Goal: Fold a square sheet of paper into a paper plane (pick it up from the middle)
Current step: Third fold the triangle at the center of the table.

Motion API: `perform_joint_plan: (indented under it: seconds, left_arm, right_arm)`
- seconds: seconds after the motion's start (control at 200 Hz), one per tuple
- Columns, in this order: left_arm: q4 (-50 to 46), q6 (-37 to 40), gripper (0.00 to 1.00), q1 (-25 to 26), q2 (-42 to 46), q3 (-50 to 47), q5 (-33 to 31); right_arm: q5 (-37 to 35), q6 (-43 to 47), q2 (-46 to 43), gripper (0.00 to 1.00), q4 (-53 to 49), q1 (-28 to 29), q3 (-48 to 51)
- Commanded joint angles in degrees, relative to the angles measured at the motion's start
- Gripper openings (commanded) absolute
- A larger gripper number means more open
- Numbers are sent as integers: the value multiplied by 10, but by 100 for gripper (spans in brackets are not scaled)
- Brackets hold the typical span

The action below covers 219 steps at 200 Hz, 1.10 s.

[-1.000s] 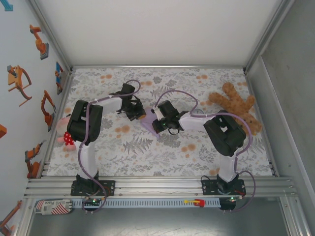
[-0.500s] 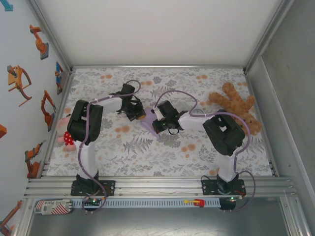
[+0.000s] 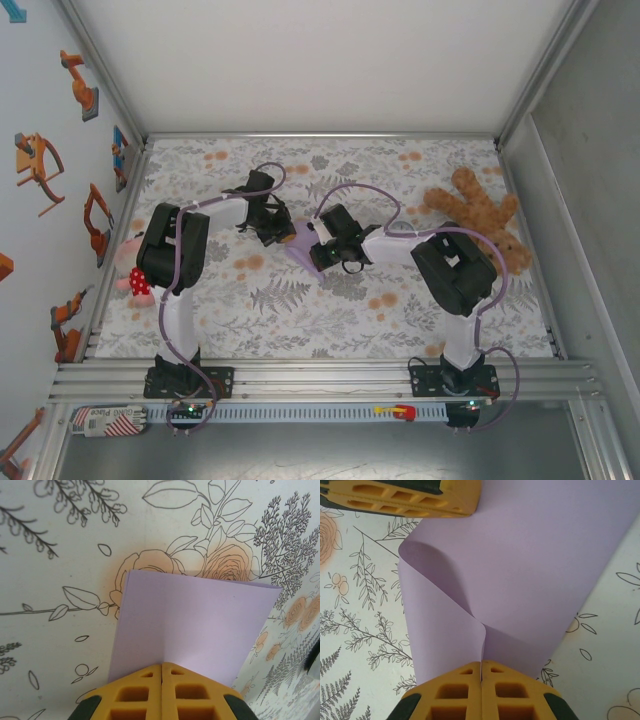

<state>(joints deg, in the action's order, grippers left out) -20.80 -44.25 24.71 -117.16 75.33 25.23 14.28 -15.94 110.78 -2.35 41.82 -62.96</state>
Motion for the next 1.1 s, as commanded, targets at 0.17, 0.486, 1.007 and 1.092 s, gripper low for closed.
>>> perform_joint_plan:
  seconds: [0.17, 0.486, 1.007, 1.092]
  left_arm:
    - [-21, 10, 7, 2, -16, 4, -3]
    - [-21, 10, 7, 3, -16, 3, -3]
    - [15, -33, 16, -7, 65, -9, -17]
    - [59, -64, 20, -9, 99, -49, -15]
  right_arm:
    - [13, 0, 13, 0, -2, -3, -19]
    - [7, -2, 15, 0, -12, -3, -23]
    - [3, -2, 24, 0, -38, -4, -35]
    - [3, -4, 25, 0, -38, -5, -34]
